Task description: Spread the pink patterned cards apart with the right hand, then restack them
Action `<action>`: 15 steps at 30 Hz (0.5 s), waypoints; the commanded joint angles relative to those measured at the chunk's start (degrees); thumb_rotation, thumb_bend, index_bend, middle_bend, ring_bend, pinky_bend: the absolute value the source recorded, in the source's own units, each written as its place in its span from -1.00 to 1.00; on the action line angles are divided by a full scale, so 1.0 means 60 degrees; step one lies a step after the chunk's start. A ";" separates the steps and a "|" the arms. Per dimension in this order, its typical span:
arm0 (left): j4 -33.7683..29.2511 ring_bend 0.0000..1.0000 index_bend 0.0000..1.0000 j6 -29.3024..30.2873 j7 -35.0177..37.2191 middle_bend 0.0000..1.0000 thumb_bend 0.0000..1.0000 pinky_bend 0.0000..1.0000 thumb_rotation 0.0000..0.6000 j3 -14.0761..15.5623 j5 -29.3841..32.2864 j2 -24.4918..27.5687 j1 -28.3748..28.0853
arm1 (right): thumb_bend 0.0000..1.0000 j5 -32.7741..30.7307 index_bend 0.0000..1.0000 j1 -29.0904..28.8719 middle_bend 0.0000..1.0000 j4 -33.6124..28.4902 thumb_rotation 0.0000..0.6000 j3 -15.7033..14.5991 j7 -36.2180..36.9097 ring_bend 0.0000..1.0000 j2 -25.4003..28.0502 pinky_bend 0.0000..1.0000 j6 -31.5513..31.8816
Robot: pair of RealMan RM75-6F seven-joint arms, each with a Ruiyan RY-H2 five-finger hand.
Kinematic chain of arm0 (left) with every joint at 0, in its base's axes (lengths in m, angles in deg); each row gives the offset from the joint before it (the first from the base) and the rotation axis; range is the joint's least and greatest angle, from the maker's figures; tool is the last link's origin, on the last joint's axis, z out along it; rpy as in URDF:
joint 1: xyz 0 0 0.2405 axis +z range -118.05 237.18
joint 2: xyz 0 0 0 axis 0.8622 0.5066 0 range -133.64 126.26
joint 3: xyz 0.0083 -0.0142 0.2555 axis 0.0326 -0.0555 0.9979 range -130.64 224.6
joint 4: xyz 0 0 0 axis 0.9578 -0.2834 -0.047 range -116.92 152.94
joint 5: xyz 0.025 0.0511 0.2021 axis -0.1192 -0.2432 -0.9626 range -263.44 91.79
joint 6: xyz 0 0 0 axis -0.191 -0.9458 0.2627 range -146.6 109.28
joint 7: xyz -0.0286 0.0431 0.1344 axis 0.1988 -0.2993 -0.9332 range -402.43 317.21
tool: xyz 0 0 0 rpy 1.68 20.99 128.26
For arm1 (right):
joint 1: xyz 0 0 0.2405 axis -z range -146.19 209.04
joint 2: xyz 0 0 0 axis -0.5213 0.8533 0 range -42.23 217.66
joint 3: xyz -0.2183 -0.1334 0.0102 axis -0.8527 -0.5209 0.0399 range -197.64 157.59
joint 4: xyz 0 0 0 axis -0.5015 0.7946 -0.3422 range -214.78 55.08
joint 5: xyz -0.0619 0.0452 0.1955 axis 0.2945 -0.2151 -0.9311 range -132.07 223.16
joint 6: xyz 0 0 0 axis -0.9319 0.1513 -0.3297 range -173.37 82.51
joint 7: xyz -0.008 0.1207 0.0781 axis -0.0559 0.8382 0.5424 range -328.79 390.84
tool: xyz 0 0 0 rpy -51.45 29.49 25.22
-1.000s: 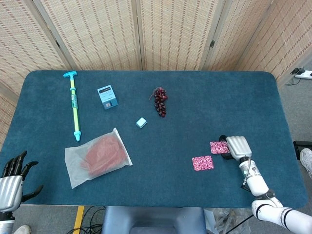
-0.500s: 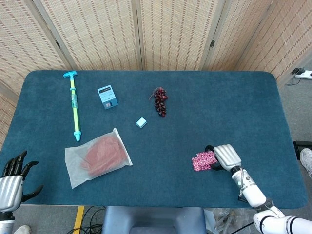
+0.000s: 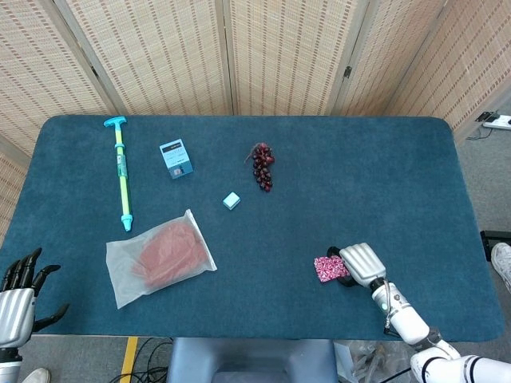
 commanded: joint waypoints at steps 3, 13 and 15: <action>0.0009 -0.96 -0.44 -0.0014 0.0002 -0.94 -0.54 -0.82 1.00 0.0007 -0.0020 -0.0022 -0.0009 | -0.42 -0.0050 -0.31 0.0009 1.00 -0.0028 1.00 -0.0016 -0.0084 1.00 0.0033 1.00 0.0005; 0.0006 -0.96 -0.44 -0.0029 -0.0016 -0.94 -0.54 -0.82 1.00 -0.0008 -0.0028 -0.0026 -0.0031 | -0.49 -0.0146 -0.31 0.0008 1.00 -0.0040 1.00 -0.0015 -0.0163 1.00 0.0025 1.00 -0.0006; 0.0016 -0.96 -0.44 -0.0030 -0.0016 -0.94 -0.54 -0.82 1.00 -0.0010 -0.0018 -0.0035 -0.0029 | -0.49 -0.0142 -0.31 0.0007 1.00 -0.0041 1.00 -0.0015 -0.0149 1.00 0.0013 1.00 -0.0003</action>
